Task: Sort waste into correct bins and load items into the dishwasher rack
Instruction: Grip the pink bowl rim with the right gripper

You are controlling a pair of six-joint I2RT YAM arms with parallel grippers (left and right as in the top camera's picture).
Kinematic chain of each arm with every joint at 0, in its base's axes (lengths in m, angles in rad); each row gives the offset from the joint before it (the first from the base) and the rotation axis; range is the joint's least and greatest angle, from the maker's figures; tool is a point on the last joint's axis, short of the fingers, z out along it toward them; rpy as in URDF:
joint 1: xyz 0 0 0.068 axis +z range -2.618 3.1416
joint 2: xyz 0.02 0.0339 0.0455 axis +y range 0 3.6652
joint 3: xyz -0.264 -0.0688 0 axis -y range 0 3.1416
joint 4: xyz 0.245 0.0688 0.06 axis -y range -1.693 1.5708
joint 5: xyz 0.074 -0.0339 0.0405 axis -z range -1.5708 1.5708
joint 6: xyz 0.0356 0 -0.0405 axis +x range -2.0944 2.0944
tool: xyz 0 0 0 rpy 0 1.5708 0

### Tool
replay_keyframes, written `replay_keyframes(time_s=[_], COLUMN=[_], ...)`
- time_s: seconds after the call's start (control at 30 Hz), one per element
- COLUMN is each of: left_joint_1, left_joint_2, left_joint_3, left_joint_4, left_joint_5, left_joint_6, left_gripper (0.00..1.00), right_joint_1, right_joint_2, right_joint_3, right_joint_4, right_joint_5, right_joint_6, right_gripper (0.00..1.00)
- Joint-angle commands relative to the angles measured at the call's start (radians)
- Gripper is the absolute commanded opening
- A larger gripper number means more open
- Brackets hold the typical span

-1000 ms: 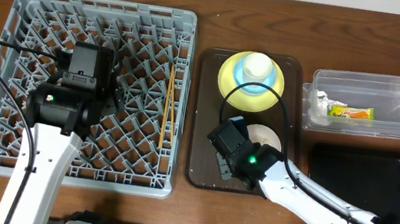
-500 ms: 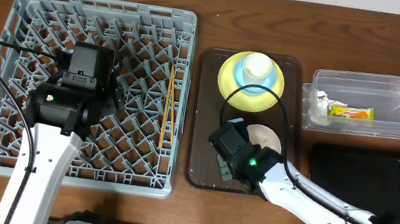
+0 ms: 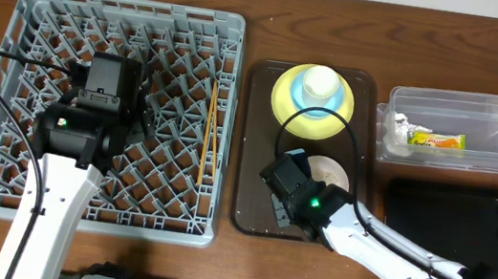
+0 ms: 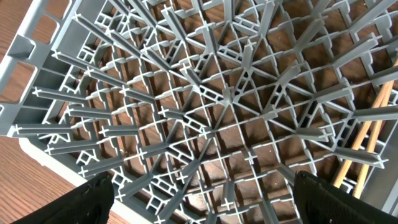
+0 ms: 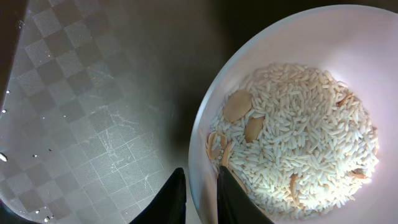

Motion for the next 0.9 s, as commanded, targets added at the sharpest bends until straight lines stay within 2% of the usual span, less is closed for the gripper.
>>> replay_keyframes(time_s=[0.0,0.37,0.6,0.8,0.87], left_joint_1=[0.004,0.004,0.004,0.004,0.004], left_joint_2=[0.002,0.002,0.002,0.002,0.002], left_joint_3=[-0.005,-0.005,-0.005,-0.005,-0.005], left_joint_4=[-0.005,-0.005,-0.005,-0.005,-0.005], left_joint_5=[-0.020,-0.020,-0.020,-0.020,-0.020], left_joint_6=[-0.006,-0.006,-0.006,-0.006,-0.006], left_gripper=[0.93,0.93,0.93,0.93,0.93], right_joint_1=[-0.004,-0.004,-0.005,-0.005,-0.005], right_joint_2=[0.007,0.007,0.007,0.007,0.007], right_joint_3=[-0.006,-0.006,-0.006,-0.006,-0.006], right_joint_4=[0.003,0.025,0.033,0.032,0.032], right_joint_5=[0.016,0.018,0.021,0.021,0.022], right_joint_6=[-0.006,-0.006,-0.006,-0.006,-0.006], right_gripper=[0.17,0.18,0.16,0.11,0.06])
